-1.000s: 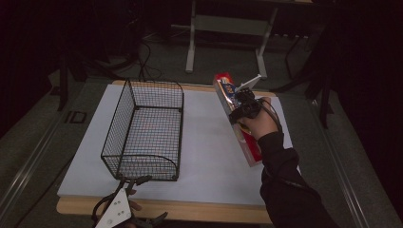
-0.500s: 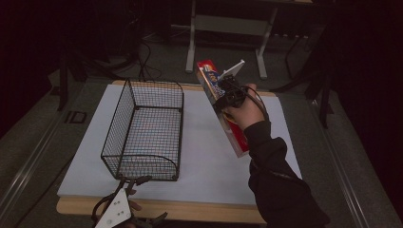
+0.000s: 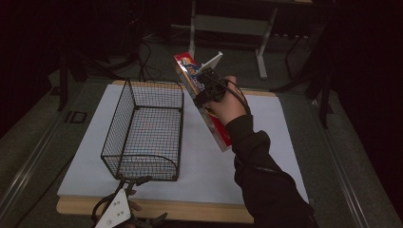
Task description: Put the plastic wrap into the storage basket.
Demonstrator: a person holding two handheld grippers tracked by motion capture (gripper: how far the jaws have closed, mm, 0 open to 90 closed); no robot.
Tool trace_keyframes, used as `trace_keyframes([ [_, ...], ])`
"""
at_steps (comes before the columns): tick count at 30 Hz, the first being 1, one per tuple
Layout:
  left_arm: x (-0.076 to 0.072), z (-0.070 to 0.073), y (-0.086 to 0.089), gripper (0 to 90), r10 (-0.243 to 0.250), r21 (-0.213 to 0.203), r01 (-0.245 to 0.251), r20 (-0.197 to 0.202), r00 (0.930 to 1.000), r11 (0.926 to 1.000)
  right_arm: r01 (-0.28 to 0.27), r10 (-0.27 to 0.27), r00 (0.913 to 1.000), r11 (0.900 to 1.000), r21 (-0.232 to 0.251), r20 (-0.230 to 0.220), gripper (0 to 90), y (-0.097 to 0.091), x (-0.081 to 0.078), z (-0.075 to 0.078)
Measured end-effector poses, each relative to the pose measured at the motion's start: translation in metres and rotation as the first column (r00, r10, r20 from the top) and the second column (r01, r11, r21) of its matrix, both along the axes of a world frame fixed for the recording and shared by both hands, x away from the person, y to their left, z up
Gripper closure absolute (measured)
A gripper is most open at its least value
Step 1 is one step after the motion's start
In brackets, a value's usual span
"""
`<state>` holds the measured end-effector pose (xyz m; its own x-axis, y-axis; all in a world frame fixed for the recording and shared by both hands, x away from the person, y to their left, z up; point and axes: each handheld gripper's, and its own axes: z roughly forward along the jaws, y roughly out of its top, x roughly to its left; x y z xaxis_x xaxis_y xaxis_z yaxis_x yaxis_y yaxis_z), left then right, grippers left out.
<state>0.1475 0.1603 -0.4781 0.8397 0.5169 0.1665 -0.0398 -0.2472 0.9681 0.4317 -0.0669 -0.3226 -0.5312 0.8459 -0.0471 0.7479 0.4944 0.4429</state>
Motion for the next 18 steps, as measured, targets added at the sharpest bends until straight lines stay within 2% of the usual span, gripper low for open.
trace_keyframes([
  [10, 0.0, 0.0, 0.001, 0.0, -0.002, -0.001, 0.002, 0.001, 1.0, 1.0, -0.093, 0.093, 0.9954, 0.9954, 0.023, 0.023, 39.4, 0.039, -0.009, 0.004],
  [16, 0.0, 0.0, 0.001, 0.0, -0.003, 0.0, 0.003, 0.003, 1.0, 1.0, -0.159, 0.157, 0.9868, 0.9867, 0.036, 0.038, 39.4, 0.064, -0.016, 0.006],
  [18, -0.001, 0.0, 0.001, 0.0, -0.004, 0.0, 0.004, 0.005, 1.0, 1.0, -0.185, 0.182, 0.9817, 0.9817, 0.047, 0.056, 39.4, 0.073, -0.018, 0.007],
])
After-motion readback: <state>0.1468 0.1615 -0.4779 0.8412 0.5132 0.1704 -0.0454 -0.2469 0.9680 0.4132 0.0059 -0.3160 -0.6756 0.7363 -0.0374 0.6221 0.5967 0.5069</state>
